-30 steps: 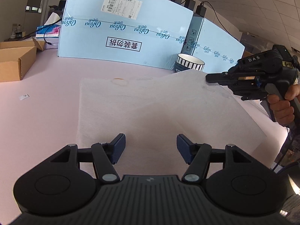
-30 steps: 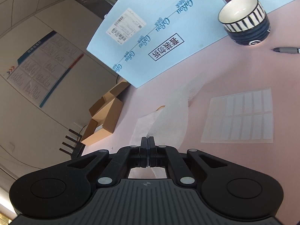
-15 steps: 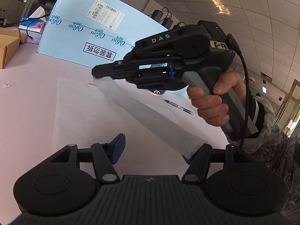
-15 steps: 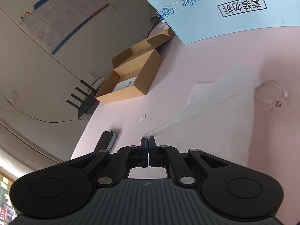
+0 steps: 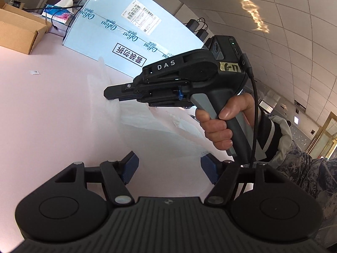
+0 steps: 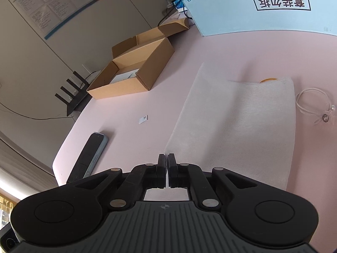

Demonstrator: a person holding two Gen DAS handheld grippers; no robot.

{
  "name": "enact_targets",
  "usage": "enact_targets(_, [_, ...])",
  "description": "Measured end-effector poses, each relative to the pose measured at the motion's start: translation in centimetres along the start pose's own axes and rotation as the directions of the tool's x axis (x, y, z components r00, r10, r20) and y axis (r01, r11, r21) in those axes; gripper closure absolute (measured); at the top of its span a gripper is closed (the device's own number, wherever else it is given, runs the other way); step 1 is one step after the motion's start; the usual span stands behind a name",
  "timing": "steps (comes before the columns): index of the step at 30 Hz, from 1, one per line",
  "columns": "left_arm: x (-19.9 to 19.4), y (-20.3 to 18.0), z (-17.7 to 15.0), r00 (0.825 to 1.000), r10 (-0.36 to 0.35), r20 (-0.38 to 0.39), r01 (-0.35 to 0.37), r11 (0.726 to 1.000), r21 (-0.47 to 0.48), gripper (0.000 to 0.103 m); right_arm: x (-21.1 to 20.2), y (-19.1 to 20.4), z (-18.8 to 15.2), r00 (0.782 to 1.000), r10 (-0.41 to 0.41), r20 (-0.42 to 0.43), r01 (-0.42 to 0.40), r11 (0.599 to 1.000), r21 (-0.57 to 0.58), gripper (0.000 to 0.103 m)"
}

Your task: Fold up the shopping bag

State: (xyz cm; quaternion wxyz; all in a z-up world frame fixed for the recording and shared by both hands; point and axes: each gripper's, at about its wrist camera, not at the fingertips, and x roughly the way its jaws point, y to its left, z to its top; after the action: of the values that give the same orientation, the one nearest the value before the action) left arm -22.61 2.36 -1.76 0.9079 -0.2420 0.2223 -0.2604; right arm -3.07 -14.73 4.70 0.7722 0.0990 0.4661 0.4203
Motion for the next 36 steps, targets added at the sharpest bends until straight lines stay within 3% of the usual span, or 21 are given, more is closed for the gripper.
enact_targets(5, [-1.2, -0.3, -0.3, 0.998, 0.060, 0.003, -0.060, 0.998, 0.012, 0.041, 0.7, -0.1, -0.4, 1.000, -0.031, -0.002, 0.031, 0.999, -0.028, 0.099])
enact_targets(9, [-1.8, -0.4, -0.4, 0.998, 0.066, 0.003, -0.066, 0.998, 0.016, 0.040, 0.9, -0.3, -0.6, 0.999, -0.046, 0.007, 0.046, 0.998, -0.035, 0.098])
enact_targets(13, [-2.4, -0.5, -0.3, 0.997, 0.083, 0.004, -0.083, 0.996, 0.011, 0.040, 0.5, -0.4, -0.8, 0.999, -0.028, 0.030, 0.029, 0.999, -0.032, 0.078])
enact_targets(16, [-3.2, -0.2, -0.4, 0.994, 0.106, 0.012, -0.106, 0.994, 0.001, 0.040, -0.6, -0.3, -0.8, 0.998, -0.003, 0.071, 0.005, 0.999, -0.034, 0.078])
enact_targets(19, [-4.0, 0.0, -0.4, 0.991, 0.130, 0.020, -0.130, 0.992, -0.010, 0.040, -2.5, -0.3, -1.2, 0.993, 0.024, 0.117, -0.020, 0.999, -0.042, 0.070])
enact_targets(26, [-5.2, 0.4, -0.2, 0.983, 0.181, 0.034, -0.180, 0.983, -0.026, 0.040, -6.3, -1.1, -3.7, 0.986, 0.034, 0.166, -0.030, 0.999, -0.026, 0.067])
enact_targets(33, [-3.9, -0.5, 0.7, 0.987, 0.158, 0.019, -0.158, 0.987, 0.017, 0.040, -9.5, -3.1, -6.8, 0.972, 0.021, 0.234, -0.031, 0.999, 0.042, 0.054])
enact_targets(35, [-3.1, -0.7, 0.6, 0.986, 0.170, -0.002, -0.169, 0.985, 0.020, 0.043, -10.1, -3.8, -7.4, 0.967, 0.010, 0.254, -0.031, 0.997, 0.077, 0.049])
enact_targets(36, [-2.7, -0.7, 0.6, 0.984, 0.180, -0.016, -0.180, 0.984, 0.020, 0.051, -10.3, -4.2, -7.7, 0.966, 0.006, 0.257, -0.029, 0.996, 0.089, 0.049])
